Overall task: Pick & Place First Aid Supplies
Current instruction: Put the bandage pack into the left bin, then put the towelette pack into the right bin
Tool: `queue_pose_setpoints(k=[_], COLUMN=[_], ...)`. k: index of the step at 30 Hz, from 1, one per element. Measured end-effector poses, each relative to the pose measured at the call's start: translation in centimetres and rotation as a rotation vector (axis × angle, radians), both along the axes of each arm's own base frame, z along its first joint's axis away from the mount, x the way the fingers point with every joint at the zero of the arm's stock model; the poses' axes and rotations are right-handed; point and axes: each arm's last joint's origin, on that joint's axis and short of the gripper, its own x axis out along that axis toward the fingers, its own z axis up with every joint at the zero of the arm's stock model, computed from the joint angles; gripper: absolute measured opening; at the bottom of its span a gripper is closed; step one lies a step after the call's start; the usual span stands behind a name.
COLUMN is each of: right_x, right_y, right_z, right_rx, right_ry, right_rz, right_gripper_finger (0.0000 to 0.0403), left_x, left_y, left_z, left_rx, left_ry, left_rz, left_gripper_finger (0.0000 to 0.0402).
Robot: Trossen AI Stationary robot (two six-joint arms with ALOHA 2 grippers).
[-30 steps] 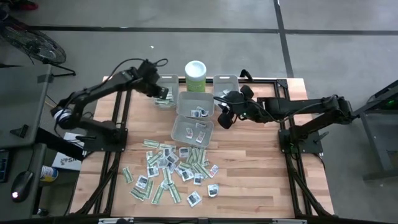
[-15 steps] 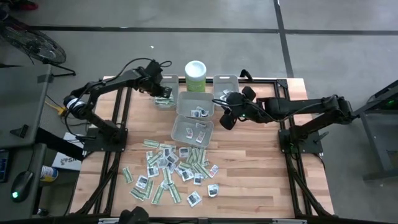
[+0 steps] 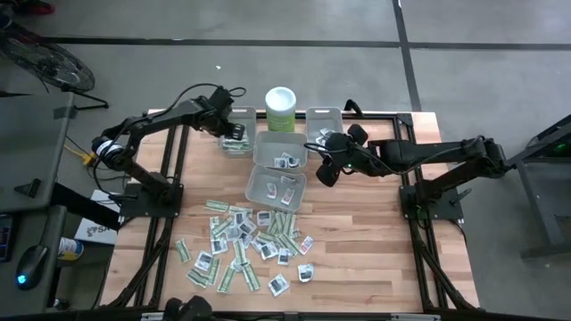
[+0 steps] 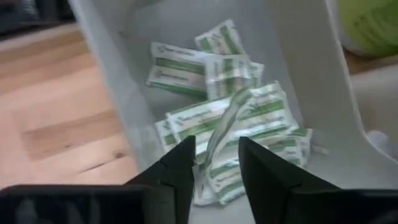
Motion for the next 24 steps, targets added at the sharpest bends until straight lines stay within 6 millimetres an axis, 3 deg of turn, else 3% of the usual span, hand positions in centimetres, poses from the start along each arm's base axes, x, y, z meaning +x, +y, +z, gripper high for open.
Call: queue_pose_setpoints(k=[4,14,20,24], right_x=[-0.1,-0.1,-0.4,-0.6], right_y=[0.0,0.2,0.7,1.7], right_z=[-0.1,-0.3,-1.0,-2.6], right_rx=[0.007,0.099,0.276,0.360], right_ry=[0.007,-0.010,0.006,0.030], right_rz=[-0.005,0.008,0.034,0.039], right_gripper_finger=[0.0190,0.0190,0.0190,0.0186], left_x=[-0.4,-1.8,-1.4,-0.6], left_y=[-0.2,-1.6,-4.5,-7.2], left_z=[0.9,4.6,7.0,8.2], left_rx=[0.064,0.215,0.267,0.321], left_ry=[0.020,-0.021,-0.115,-0.138], left_rz=[0.007,0.006,-0.116,-0.214], left_gripper_finger=[0.0144,0.0147,0.0147,0.0147])
